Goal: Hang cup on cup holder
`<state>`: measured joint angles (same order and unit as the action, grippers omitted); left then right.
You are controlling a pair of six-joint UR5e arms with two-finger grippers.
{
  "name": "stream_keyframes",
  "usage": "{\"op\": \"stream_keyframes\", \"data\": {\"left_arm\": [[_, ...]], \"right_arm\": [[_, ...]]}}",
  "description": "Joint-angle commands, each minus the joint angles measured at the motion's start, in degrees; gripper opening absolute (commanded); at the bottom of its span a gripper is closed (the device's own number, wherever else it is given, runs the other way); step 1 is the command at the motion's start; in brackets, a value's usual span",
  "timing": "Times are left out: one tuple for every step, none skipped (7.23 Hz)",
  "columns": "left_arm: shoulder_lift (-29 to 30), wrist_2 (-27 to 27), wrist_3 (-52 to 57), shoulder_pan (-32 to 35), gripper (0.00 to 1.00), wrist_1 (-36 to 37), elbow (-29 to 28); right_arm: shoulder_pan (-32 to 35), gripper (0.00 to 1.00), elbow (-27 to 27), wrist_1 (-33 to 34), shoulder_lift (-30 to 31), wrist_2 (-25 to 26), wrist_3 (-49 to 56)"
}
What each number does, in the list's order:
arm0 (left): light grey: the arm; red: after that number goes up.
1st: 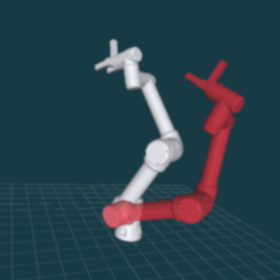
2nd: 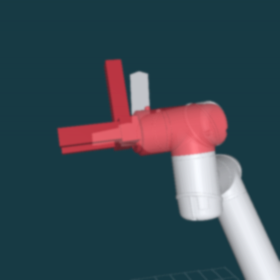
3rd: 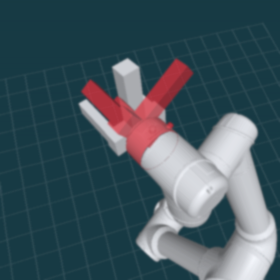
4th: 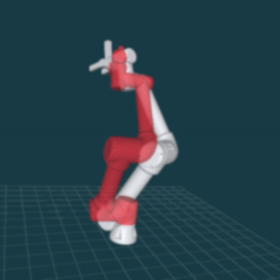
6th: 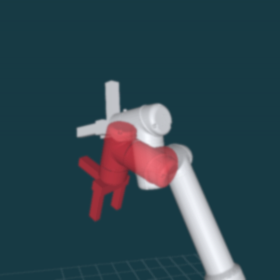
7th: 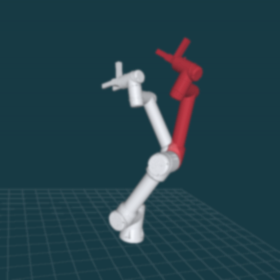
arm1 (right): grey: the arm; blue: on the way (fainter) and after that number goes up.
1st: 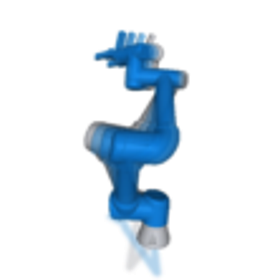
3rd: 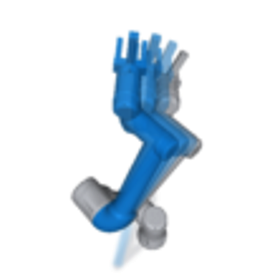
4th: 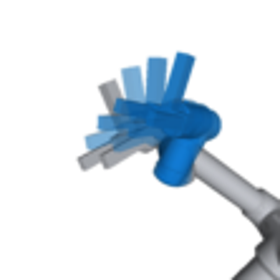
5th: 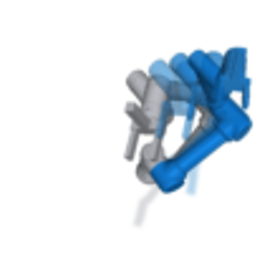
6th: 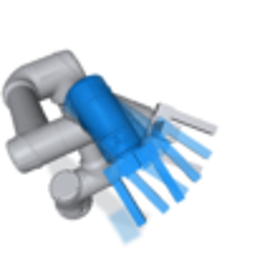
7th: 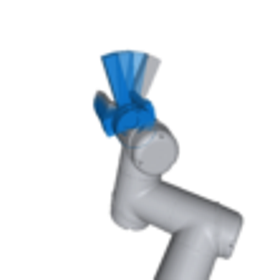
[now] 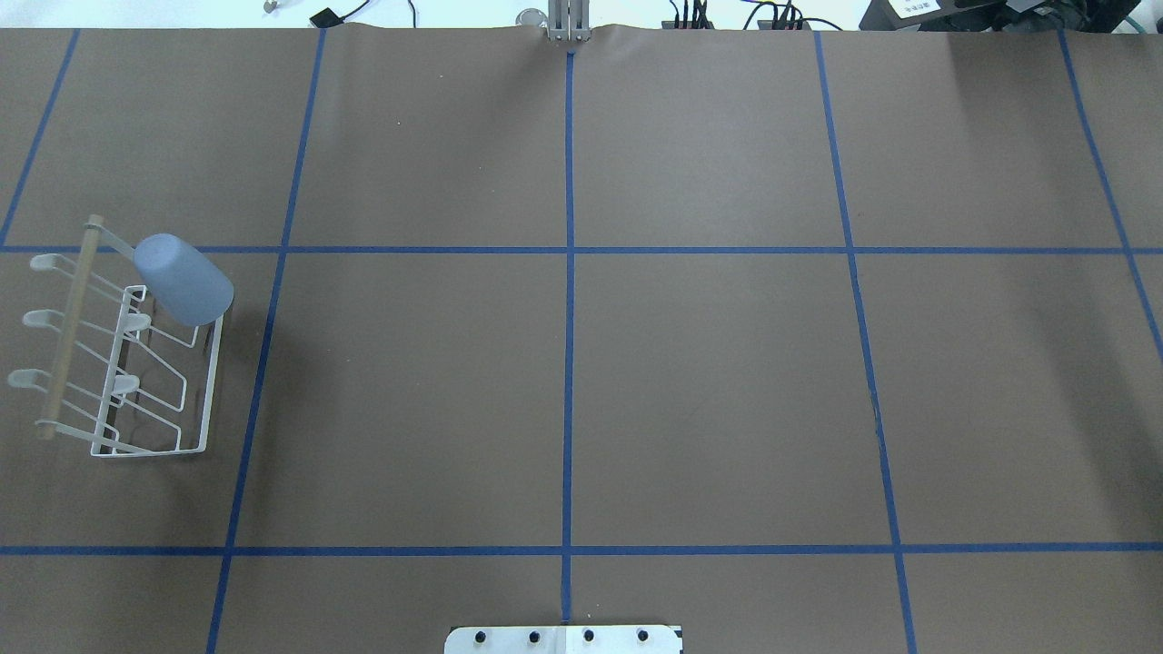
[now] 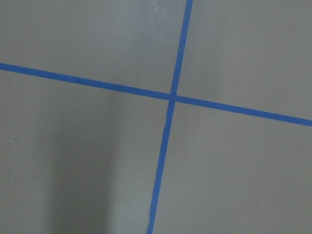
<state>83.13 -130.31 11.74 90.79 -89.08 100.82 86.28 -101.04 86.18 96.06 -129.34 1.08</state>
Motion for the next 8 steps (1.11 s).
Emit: {"op": "stream_keyframes", "data": {"left_arm": [[-0.42, 0.32, -0.14, -0.26, 0.98, -0.13, 0.16], [-0.51, 0.15, -0.05, -0.18, 0.98, -0.13, 0.51], [-0.51, -0.03, -0.05, -0.18, 0.98, -0.13, 0.60], [-0.69, -0.12, -0.05, -0.18, 0.98, -0.13, 0.60], [-0.86, -0.12, -0.05, -0.18, 0.98, -0.22, 0.60], [-0.86, -0.21, -0.05, -0.27, 0.98, -0.13, 0.60], [-0.95, -0.21, -0.05, -0.18, 0.98, -0.22, 0.69], [-0.86, -0.21, -0.05, -0.18, 0.98, -0.22, 0.78]], "right_arm": [[0.02, 1.00, -0.03, -0.14, 0.52, 0.06, 0.07], [-0.06, 1.00, -0.03, -0.14, 0.61, 0.06, -0.02], [-0.06, 1.00, -0.03, -0.14, 0.61, 0.06, -0.02], [-0.06, 1.00, -0.03, -0.14, 0.53, 0.06, -0.11], [0.02, 1.00, -0.03, -0.14, 0.53, -0.03, -0.11], [-0.06, 1.00, -0.03, -0.14, 0.53, -0.03, -0.11], [-0.06, 1.00, -0.03, -0.14, 0.53, -0.03, -0.11], [-0.06, 1.00, -0.12, -0.14, 0.53, -0.03, -0.11]]}}
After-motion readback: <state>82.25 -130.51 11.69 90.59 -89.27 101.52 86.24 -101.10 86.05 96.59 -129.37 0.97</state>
